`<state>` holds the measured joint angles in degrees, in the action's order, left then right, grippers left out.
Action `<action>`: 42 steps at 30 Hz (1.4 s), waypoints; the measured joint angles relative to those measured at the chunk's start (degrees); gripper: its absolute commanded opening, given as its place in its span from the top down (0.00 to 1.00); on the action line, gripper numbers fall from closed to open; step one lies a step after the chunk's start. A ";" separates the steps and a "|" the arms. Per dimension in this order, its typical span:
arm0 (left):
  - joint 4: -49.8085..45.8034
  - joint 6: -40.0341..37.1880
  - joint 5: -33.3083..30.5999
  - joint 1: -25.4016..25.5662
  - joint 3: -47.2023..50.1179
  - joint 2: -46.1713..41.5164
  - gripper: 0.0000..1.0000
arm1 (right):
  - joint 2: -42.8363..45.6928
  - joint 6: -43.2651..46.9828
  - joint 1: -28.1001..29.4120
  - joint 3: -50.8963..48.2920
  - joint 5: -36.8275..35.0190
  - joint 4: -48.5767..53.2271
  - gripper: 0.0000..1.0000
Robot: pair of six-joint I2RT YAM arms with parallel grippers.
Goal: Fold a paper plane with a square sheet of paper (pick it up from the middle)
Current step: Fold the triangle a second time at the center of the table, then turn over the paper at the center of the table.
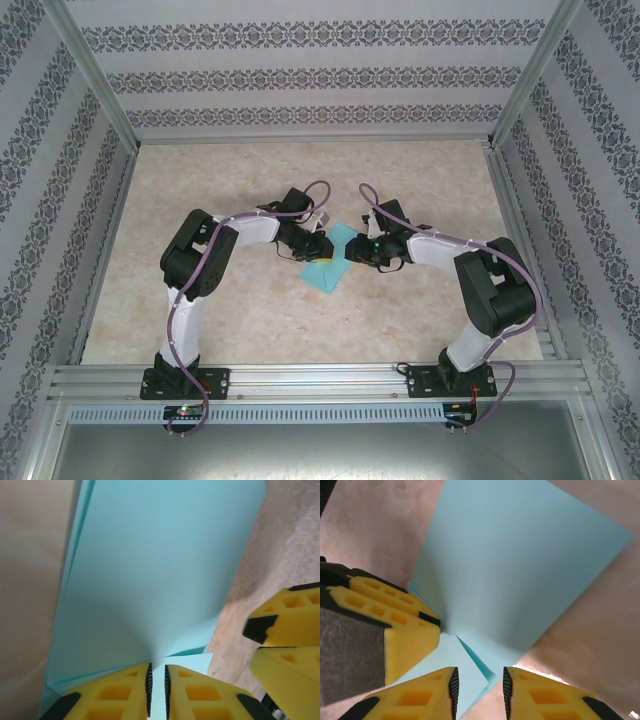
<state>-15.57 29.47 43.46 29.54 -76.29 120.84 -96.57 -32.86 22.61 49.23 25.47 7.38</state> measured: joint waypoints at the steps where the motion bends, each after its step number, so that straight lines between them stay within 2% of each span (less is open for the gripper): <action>1: -0.02 0.13 0.07 0.00 0.26 -0.22 0.79 | -0.68 0.00 0.00 0.37 0.50 -0.20 0.67; 14: -1.79 0.35 -0.52 -0.02 1.03 -6.49 0.73 | -3.34 0.02 0.02 1.70 5.33 -0.90 0.65; 24: -5.49 -1.88 -2.80 -0.11 2.38 -7.04 0.70 | -3.23 -2.12 0.04 -0.09 8.61 -5.35 0.61; 31: -6.82 -2.54 -3.37 -1.07 4.42 -9.27 0.62 | -3.17 -3.52 1.29 -1.11 10.19 -7.23 0.61; 34: -7.19 -2.84 -3.50 -1.60 5.22 -11.13 0.58 | -2.43 -4.66 1.64 -2.32 10.95 -8.70 0.59; 42: -7.17 -3.34 -3.13 -2.45 5.49 -11.80 0.57 | 0.70 -7.50 1.64 -3.98 12.31 -12.50 0.51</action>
<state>-22.74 26.13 40.34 27.09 -70.81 109.03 -95.88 -40.36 24.25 45.25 37.78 -5.13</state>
